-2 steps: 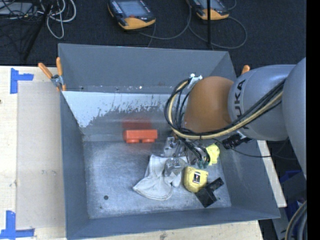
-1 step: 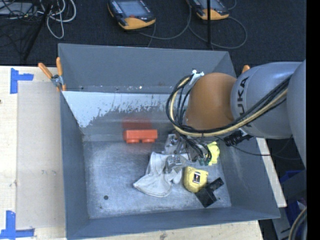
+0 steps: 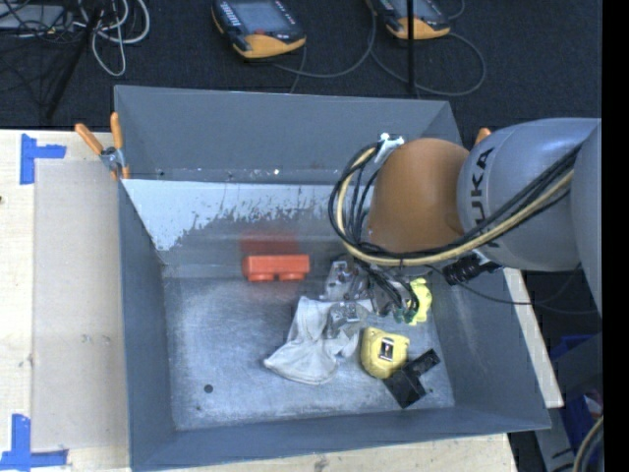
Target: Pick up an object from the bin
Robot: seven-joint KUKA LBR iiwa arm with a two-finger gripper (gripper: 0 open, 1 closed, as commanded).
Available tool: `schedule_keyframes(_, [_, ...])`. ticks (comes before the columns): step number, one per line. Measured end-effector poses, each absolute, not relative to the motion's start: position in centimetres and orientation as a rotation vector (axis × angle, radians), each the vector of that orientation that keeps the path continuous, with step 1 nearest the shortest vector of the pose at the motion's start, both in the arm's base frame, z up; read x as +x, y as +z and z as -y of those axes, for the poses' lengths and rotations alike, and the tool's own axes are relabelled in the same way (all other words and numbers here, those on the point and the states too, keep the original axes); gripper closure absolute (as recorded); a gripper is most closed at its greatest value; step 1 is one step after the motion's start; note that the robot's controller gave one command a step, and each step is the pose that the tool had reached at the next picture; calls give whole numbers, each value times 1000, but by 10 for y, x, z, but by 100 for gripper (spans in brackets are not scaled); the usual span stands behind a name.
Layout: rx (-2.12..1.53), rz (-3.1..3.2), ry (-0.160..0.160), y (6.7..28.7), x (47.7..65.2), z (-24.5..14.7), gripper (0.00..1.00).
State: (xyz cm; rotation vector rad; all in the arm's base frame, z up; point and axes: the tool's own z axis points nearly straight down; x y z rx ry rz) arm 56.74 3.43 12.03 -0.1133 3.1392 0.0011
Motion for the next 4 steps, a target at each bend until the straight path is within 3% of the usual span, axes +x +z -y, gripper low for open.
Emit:
schedule_keyframes(2, [-113, -3143, 1, 152, 566, -35, 100])
schedule_keyframes(4, [-112, -3141, 0, 165, 567, -35, 100])
